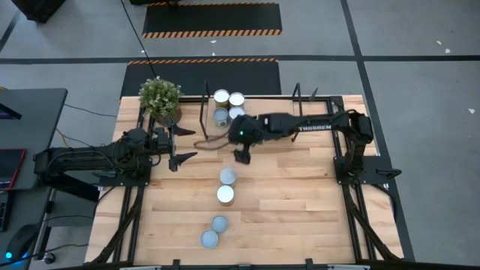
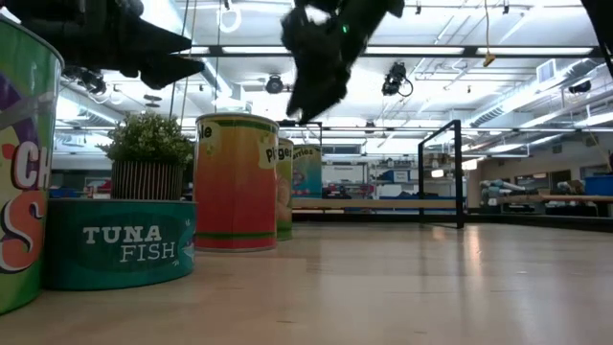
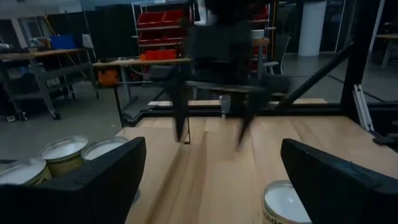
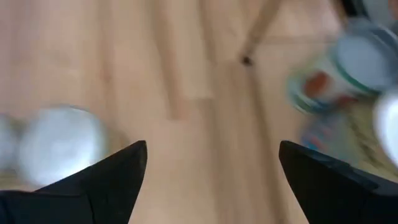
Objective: Pick and place cans onto a shelf
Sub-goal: Put the canned oranges on the shelf
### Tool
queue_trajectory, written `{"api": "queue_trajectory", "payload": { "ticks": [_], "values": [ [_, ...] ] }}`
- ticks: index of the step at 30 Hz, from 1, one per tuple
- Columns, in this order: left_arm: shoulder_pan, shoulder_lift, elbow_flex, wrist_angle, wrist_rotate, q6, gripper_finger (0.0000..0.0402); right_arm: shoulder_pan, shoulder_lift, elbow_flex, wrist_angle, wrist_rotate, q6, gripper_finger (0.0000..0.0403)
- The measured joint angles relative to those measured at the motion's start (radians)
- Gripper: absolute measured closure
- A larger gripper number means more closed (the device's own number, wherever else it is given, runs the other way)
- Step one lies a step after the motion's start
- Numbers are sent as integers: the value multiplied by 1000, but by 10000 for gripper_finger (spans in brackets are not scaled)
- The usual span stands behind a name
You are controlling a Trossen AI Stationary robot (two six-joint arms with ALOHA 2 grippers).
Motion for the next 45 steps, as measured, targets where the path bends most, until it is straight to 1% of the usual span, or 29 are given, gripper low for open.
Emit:
{"api": "queue_trajectory", "payload": {
  "ticks": [3, 6, 11, 13, 16, 19, 24, 26, 30, 35, 40, 45],
  "values": [
    [0, 4, 0, -18, 0, -4, 24, 49, 0, 0, 28, -30, -4, 30],
    [0, 37, 0, -39, 0, -12, 24, 90, 0, 0, 20, -35, -4, 30],
    [0, 164, 0, -26, 0, -59, 24, 136, 0, -2, -9, -32, -22, 30],
    [0, 225, 0, -14, 0, -77, 24, 145, 0, -22, 5, -17, -19, 30],
    [0, 297, 0, -7, 0, -82, 24, 155, 3, -31, -40, 3, 18, 30],
    [-5, 367, 0, -12, 0, -127, 24, 169, 0, -52, -49, 8, 51, 30],
    [-66, 489, 0, 44, -1, -184, 24, 185, 1, -110, -16, 28, 60, 30],
    [-101, 538, 0, 102, -6, -185, 24, 186, 1, -130, -3, 29, 67, 30],
    [-157, 618, 1, 188, -48, -156, 24, 192, 2, -152, 7, 32, 82, 30],
    [-194, 701, 54, 190, -96, -150, 24, 203, 2, -169, 15, 30, 88, 30],
    [-219, 822, 130, 190, -119, -143, 24, 215, 2, -171, 9, 29, 108, 30],
    [-219, 939, 230, 194, -145, -143, 24, 223, 2, -171, -71, 27, 113, 30]
  ]
}}
